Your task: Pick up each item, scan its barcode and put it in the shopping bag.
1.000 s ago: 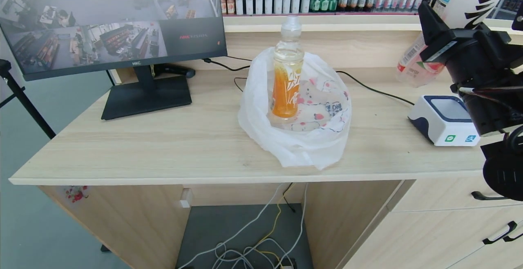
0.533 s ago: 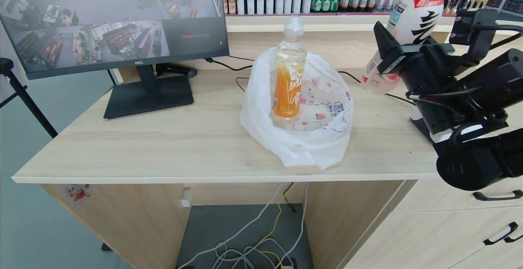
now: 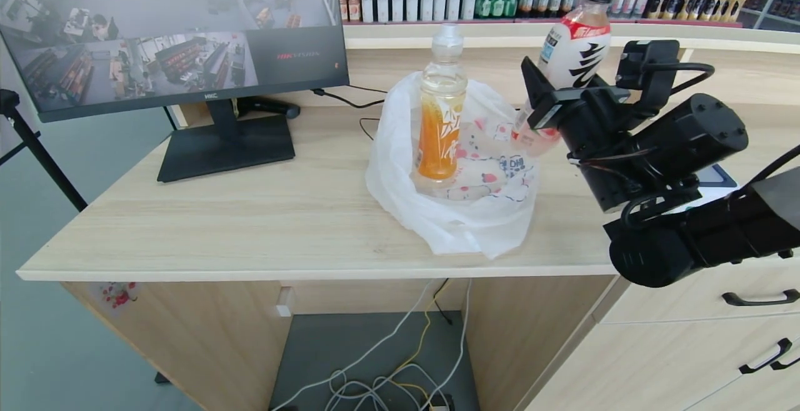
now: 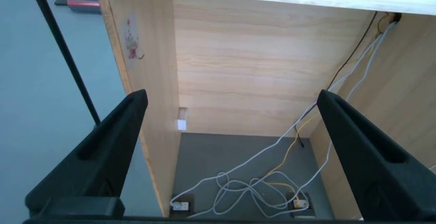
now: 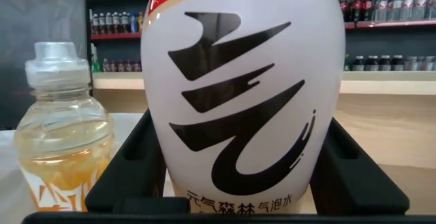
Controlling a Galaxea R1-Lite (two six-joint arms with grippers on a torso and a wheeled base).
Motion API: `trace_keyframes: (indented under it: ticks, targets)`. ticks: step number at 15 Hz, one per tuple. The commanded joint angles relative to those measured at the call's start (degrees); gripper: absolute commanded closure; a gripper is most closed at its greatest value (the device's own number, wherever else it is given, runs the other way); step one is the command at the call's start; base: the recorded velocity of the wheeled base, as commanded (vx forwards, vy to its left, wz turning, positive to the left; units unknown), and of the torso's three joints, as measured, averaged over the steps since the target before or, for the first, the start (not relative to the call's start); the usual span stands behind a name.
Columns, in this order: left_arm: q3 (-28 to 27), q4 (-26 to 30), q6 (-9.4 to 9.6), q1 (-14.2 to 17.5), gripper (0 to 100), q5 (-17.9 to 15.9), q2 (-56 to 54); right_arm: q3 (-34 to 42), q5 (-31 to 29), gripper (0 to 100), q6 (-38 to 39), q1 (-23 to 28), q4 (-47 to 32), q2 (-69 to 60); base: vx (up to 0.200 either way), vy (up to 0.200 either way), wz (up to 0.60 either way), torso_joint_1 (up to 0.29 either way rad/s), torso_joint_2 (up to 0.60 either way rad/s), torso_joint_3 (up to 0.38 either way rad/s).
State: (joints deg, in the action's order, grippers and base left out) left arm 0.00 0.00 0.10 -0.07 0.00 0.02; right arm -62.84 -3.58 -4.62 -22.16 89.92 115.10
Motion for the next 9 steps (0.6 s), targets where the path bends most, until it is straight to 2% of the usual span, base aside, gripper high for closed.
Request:
trace_keyframes:
  ticks: [1, 9]
  targets:
    - [0.00, 0.00, -0.01, -0.01, 0, 0.00, -0.02, -0.09, -0.02, 100, -0.04, -2.71, 0.08, 1.18, 0.000, 0.000, 0.00, 0.000, 0.00, 0.000]
    - [0.00, 0.00, -0.01, -0.01, 0, 0.00, -0.02, 1.67, -0.20, 100, 0.05, -2.10, 0.08, 4.34, 0.000, 0.000, 0.00, 0.000, 0.00, 0.000]
